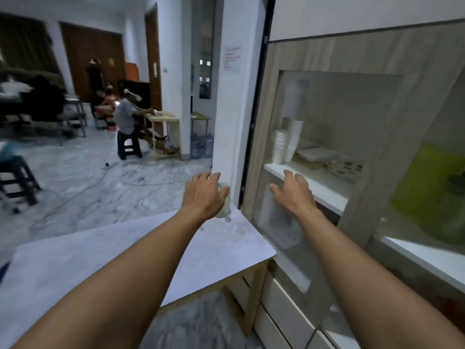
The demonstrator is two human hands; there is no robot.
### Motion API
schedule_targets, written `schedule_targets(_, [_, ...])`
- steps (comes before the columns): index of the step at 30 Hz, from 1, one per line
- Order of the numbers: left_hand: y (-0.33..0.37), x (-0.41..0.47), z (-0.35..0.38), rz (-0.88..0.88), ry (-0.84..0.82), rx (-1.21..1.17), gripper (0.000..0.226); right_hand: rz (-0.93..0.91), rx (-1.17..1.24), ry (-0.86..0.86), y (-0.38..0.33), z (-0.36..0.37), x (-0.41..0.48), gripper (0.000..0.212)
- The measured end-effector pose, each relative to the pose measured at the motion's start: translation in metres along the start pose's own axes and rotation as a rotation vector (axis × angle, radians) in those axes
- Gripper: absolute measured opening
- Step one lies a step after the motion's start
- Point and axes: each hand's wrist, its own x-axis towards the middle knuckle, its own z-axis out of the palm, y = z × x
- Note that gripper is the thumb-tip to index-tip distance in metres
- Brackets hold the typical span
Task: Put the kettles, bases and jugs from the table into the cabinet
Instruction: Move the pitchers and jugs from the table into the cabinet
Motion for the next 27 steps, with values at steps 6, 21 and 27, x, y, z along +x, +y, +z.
schedule_targets(6, [-0.053, 0.001, 0.006, -0.131, -0.005, 0.048, 0.053, -0.084, 0.025, -0.094, -0.04, 0.057, 0.018, 0.056])
schedule_targets(21, [-0.142, 0.083, 0.101, -0.229, -0.078, -0.081, 0.057, -0.1, 0.156, -0.17, -0.08, 0.185, 0.119, 0.057])
schedule_targets(27, [-0.156, 0.112, 0.166, -0.323, -0.163, -0.16, 0.055, -0.056, 0.166, -0.219, -0.062, 0.239, 0.161, 0.058])
